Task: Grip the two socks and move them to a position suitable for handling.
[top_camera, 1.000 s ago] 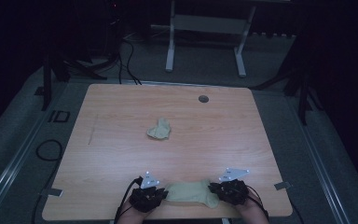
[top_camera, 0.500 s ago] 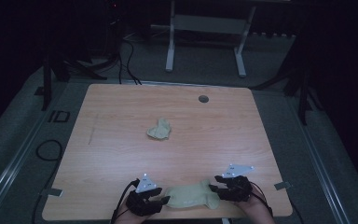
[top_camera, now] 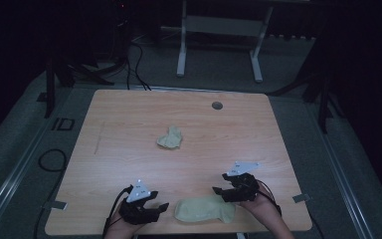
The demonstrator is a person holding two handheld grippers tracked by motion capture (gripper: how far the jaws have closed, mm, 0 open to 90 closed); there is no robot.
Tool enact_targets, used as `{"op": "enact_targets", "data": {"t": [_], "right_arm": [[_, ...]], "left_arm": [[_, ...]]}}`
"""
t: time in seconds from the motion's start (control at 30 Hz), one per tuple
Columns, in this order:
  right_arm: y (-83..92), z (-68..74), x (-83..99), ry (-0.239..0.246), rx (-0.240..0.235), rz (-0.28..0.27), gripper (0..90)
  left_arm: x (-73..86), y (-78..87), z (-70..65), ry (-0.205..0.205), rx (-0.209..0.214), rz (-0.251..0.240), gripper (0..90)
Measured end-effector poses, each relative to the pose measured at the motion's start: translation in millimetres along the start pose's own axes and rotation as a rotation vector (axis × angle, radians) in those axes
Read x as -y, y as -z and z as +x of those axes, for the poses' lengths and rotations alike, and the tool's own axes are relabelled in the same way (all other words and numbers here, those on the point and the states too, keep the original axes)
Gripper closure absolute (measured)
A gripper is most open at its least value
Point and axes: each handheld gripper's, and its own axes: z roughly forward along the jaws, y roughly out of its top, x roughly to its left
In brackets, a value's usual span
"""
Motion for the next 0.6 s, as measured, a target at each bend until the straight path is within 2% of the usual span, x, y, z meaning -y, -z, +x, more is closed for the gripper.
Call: {"op": "enact_targets", "data": {"t": [0.17, 0.3, 0.6], "right_arm": [[-13.1, 0.5, -14.2, 0.008, -0.018, -0.001, 32.2], [-23.5, -0.4, -30.1, 0.012, -0.022, 0.007, 30.0], [-47.3, -6.4, -71.8, 0.026, 0.013, 0.011, 28.0]], "left_arm": [[8.8, 10.5, 10.9, 0.0, -0.023, 0.007, 39.3], [13.0, 15.1, 14.3, 0.001, -0.028, 0.002, 39.4], [17.5, 13.7, 14.0, -0.039, -0.029, 0.029, 39.4]]}}
